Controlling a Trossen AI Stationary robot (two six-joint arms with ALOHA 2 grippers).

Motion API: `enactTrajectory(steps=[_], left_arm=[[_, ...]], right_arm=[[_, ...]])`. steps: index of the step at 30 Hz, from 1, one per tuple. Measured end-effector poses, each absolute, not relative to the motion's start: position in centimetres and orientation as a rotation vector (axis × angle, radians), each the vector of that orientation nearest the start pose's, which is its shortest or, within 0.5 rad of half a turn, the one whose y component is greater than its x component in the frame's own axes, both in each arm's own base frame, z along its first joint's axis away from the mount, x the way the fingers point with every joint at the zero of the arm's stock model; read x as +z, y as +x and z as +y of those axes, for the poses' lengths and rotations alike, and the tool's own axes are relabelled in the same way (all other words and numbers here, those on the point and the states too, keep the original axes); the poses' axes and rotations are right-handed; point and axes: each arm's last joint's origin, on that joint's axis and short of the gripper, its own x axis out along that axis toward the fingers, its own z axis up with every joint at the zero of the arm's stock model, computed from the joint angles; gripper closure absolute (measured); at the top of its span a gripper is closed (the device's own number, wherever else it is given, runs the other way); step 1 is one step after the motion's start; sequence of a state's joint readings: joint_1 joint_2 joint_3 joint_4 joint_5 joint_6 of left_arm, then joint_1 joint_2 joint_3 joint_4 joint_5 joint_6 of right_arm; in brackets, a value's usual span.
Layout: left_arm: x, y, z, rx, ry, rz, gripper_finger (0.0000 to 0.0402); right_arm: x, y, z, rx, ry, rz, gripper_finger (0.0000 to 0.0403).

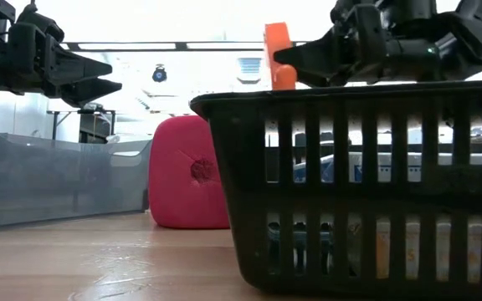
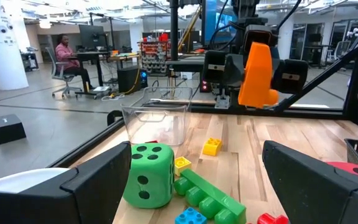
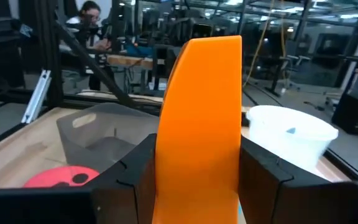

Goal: Pick & Place Toys
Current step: Put the orange game piece into the transparent bin

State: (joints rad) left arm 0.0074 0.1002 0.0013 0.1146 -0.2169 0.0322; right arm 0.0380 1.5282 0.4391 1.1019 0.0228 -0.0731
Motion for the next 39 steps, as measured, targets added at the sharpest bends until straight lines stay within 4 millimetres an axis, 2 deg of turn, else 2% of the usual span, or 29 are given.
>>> enactTrajectory(steps=[12,16,22,31,39], left_arm=[[16.7,10.3,0.7,0.224,0.024,-0.013,0.0039],[16.7,10.3,0.7,0.224,0.024,-0.013,0.0039],[16.7,10.3,0.7,0.224,0.024,-0.013,0.0039],[16.7,10.3,0.7,0.224,0.025,-0.013,0.0039],[16.7,10.3,0.7,0.224,0.027,-0.013,0.0039]], right_arm=[[17.7,26.8,0.8,-0.043,-0.07,-0.007,0.0242],[17.7,26.7,0.5,-0.127,-0.071,-0.004,0.0242],[17.7,26.6,-0.5,-0.361,-0.075,0.006,0.0242],[17.7,25.8,-2.8,-0.851,-0.078,0.03,0.0242],[16.9,25.0,-5.0,-1.104,-0.104,0.119,0.0242]])
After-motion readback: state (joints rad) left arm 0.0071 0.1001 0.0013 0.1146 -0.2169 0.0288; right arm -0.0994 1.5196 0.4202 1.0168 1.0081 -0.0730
